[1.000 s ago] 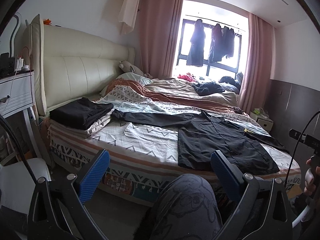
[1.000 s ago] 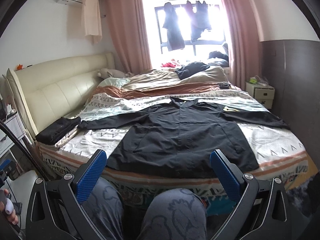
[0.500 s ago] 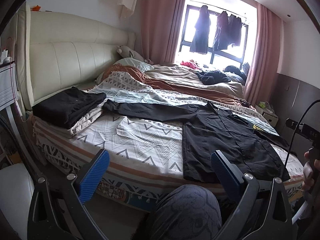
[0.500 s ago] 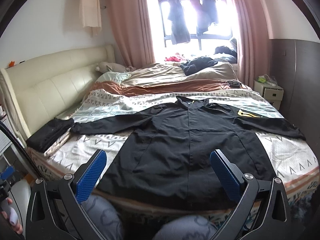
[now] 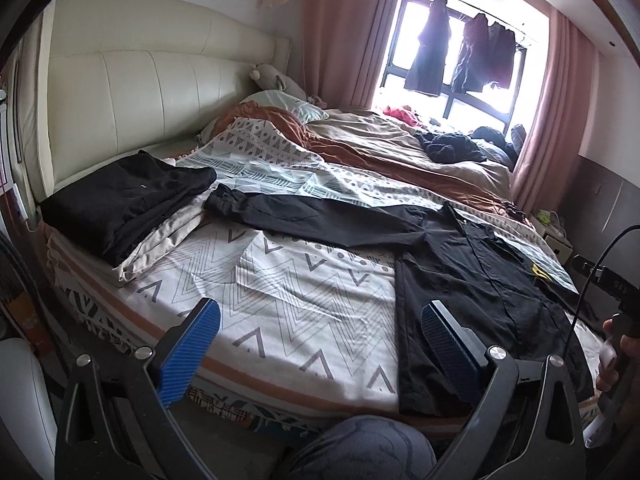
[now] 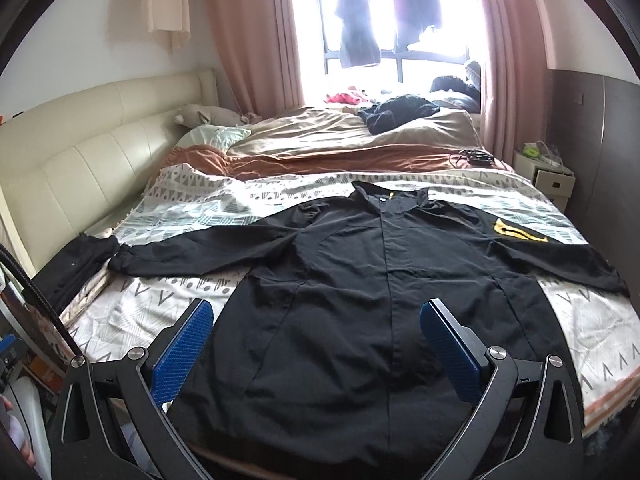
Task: Fold large clothes
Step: 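Lower both tools toward the black jacket's sleeves on the bed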
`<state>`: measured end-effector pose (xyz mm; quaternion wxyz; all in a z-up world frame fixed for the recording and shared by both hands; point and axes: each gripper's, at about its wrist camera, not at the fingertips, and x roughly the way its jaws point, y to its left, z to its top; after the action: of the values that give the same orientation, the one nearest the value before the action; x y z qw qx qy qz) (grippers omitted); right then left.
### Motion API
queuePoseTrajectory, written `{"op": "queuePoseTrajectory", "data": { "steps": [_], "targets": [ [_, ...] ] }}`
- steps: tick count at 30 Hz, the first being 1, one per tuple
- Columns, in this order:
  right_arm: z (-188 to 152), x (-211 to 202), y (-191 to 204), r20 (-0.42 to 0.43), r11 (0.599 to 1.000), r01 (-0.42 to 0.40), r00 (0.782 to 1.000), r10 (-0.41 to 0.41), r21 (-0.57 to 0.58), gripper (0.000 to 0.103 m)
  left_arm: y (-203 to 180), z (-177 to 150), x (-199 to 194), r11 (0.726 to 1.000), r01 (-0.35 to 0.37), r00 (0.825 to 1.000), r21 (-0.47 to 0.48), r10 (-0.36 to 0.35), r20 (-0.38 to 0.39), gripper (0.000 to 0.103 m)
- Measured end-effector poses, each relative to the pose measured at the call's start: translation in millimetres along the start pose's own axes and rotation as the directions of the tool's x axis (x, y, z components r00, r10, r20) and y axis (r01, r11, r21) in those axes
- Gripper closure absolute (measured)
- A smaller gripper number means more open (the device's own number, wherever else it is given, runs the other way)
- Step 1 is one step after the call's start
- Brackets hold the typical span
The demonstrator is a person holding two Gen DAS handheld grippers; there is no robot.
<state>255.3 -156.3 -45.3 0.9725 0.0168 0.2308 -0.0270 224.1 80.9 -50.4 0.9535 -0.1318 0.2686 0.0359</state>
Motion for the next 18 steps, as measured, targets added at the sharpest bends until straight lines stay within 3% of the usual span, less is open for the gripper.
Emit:
{"op": "queuePoseTrajectory", "data": {
  "steps": [6,18],
  "targets": [
    [16,42,5,-0.019,1.0,0.007,1.0,-0.007,0.009,0.0,13,21,41,1.0,-0.011,1.0,-0.029,0.01,-0.026,0.0],
    [46,136,4,-0.071,0.997,-0.021,0.997,0.026,0.076,0.0,41,55,135,0.993,-0.015,0.995,-0.12,0.002,-0.102,0.022]
  ]
}}
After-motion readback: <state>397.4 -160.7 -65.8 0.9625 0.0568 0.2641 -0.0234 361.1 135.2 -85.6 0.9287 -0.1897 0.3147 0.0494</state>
